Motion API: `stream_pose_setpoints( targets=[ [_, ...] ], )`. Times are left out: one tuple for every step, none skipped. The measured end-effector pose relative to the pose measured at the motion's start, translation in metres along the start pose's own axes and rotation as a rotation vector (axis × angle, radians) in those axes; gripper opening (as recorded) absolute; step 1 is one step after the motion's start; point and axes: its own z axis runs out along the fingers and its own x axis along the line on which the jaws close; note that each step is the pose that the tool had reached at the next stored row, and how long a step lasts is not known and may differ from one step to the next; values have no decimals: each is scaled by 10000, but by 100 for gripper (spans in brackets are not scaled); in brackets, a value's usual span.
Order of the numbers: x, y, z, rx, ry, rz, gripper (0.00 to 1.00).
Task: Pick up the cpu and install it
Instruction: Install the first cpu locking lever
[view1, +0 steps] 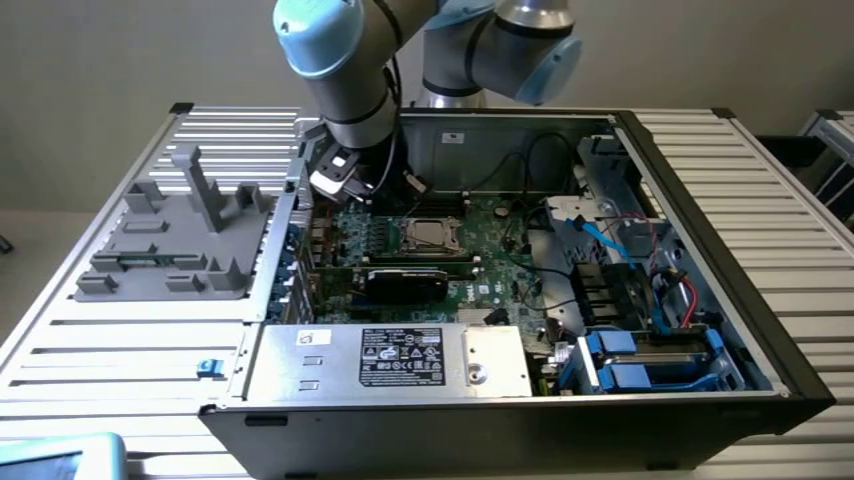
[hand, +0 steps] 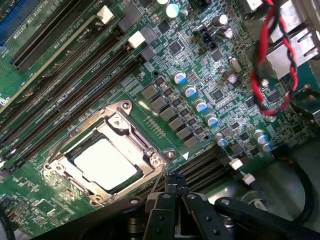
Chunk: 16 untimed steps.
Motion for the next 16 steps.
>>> stream_pose_setpoints(
  targets=[
    [-4,4,-2,50,31,-12,11],
    [-6,6,-2,93,66,-26,11],
    [-8,7,-3,108,81,-33,11],
    [-8,7,-3,109,81,-34,11],
    [-6,10,-4,116,76,-33,11],
    [-8,17,-7,142,68,-28,11],
    [-12,28,-11,196,63,-24,11],
    [-19,37,-14,255,76,-30,11],
    [-26,45,-18,320,109,-46,11],
    [-30,50,-19,384,167,-71,11],
    [-32,52,-20,450,242,-100,11],
    [-32,52,-20,512,312,-129,11],
    [-32,52,-20,573,379,-160,11],
    [-32,52,-20,627,437,-195,11],
    [-32,52,-21,654,460,-227,11],
    [-32,52,-20,655,457,-235,11]
  ],
)
